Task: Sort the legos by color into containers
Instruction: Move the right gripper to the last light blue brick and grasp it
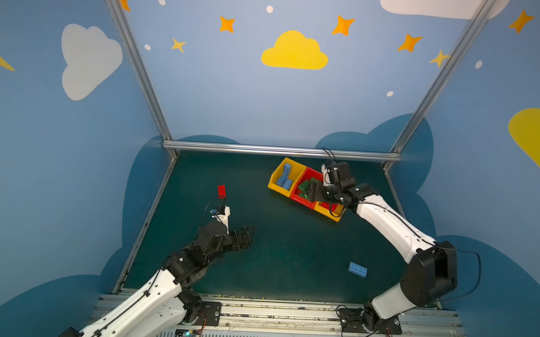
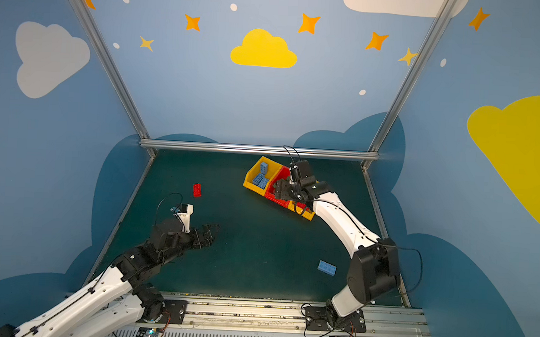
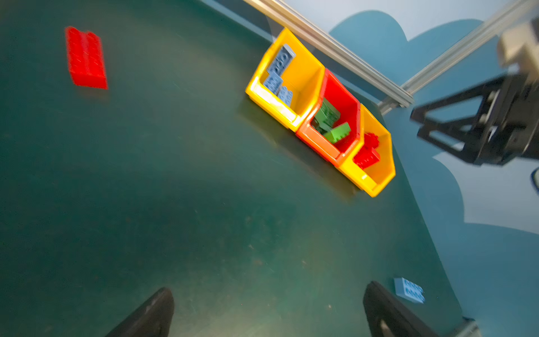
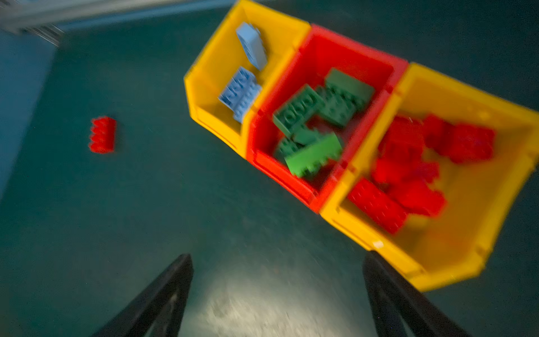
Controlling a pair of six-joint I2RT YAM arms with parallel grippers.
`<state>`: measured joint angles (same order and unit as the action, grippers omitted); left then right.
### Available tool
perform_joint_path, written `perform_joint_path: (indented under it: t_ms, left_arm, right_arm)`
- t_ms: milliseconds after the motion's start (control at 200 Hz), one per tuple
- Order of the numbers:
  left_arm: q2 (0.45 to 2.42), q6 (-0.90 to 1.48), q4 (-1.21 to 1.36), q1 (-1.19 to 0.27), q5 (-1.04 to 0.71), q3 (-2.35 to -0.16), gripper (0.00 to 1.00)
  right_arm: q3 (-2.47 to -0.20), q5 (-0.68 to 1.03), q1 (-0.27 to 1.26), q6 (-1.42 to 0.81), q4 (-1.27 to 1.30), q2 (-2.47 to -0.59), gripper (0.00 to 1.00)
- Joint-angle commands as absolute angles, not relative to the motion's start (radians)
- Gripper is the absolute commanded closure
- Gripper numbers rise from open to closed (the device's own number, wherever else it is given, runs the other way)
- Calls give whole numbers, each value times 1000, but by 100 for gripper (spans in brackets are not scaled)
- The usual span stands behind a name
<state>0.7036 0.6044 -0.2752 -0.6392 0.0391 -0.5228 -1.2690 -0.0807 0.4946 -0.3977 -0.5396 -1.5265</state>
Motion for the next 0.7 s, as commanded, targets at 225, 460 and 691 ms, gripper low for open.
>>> perform_joint_path:
  t_ms: [225,460,691]
  left_arm:
    - [788,626,-166,-695,-25,-516,0]
    - [822,631,-128,-724,-9,-506,0]
    - [807,624,-138,-727,7,-488,0]
  right_arm:
    - [-909,-362,467,-687,-795,-1268,8]
    - [-780,-368,412,-859,-870,-1190,8]
    - [-686,-266,278,-905,-848,-1120,7]
